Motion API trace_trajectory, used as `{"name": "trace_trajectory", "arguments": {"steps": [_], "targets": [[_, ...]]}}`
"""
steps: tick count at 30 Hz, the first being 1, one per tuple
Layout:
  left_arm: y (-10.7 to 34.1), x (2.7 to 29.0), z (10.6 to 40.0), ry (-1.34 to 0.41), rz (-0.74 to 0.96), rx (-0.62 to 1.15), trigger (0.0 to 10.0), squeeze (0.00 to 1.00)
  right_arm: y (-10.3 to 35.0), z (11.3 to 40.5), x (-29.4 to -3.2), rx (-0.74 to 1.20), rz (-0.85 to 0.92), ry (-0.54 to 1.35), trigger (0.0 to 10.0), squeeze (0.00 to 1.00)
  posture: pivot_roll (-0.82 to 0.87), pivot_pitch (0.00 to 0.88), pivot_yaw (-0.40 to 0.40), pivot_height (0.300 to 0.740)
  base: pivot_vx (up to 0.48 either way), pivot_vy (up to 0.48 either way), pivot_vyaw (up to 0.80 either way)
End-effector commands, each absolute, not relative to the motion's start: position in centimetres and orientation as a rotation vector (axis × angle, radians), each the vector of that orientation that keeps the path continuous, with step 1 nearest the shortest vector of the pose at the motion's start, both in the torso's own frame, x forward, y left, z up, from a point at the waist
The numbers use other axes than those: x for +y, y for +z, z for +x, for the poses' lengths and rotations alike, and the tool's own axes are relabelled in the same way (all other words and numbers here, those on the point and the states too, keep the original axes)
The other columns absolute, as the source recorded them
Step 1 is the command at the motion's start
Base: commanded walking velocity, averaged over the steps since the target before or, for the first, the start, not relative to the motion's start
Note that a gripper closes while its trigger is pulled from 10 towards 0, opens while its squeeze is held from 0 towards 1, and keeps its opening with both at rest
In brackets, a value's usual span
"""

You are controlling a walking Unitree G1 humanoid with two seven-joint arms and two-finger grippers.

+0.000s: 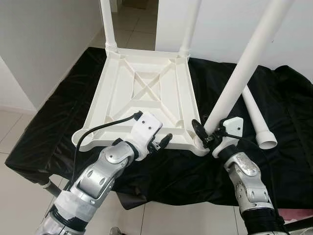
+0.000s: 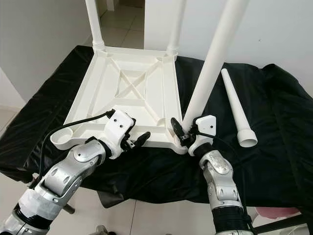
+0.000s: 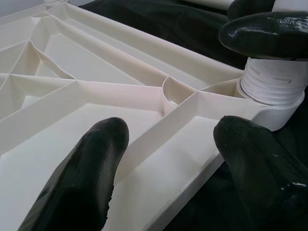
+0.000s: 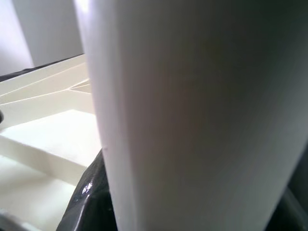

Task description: Building children table

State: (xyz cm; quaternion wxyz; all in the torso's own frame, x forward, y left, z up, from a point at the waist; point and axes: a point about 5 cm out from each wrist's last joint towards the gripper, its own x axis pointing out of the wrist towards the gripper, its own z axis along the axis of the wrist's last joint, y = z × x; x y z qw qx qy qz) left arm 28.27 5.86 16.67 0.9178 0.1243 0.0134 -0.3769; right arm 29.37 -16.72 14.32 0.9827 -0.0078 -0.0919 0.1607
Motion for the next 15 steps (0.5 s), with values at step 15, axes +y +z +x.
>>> {"name": "trace_trajectory", "arguments": {"steps": [15], "targets": [[14.9,5.6,26.1,-0.977,0.288,0.089,10.0,0.00,12.9,27.8,-15.2,-0.032,0.060,-0.222,10.0,0.00,-0.03,0.047,-0.020,0.740,0.000,0.000,0.00]]}}
